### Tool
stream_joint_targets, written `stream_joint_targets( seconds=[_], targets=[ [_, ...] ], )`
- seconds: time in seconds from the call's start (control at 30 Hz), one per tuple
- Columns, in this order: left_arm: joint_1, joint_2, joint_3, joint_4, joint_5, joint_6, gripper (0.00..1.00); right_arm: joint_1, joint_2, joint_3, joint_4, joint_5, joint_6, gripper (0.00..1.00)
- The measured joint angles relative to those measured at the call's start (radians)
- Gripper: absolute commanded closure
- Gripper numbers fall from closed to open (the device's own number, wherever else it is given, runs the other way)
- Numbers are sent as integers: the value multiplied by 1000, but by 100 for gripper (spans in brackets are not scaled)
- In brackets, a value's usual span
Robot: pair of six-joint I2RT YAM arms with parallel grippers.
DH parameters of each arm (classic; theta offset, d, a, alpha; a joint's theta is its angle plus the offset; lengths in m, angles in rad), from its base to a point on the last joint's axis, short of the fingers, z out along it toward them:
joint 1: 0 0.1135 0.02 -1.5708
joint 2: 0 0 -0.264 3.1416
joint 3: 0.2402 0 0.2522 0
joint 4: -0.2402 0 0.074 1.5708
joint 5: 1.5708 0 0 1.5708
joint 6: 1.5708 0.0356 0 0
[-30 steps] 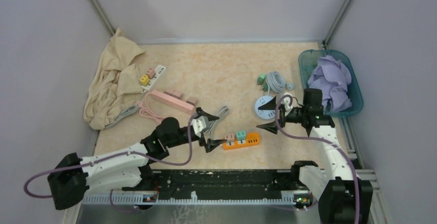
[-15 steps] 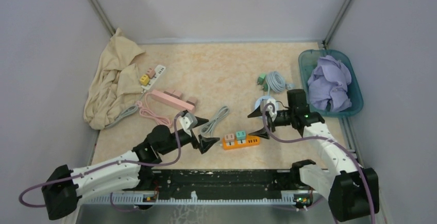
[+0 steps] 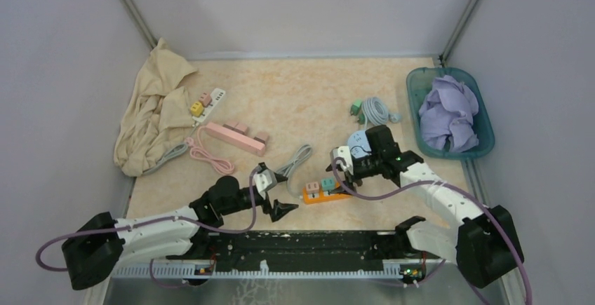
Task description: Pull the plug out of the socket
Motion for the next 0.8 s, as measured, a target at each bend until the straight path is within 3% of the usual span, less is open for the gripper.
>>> stream_joint_targets(
  seconds=[0.43, 0.8],
  targets=[
    [0, 113, -13, 181, 58, 72, 1, 129, 138, 4, 31, 213, 7, 47],
    [0, 312, 6, 260, 69, 132, 0, 149, 153, 19, 38, 276, 5, 73]
  ],
)
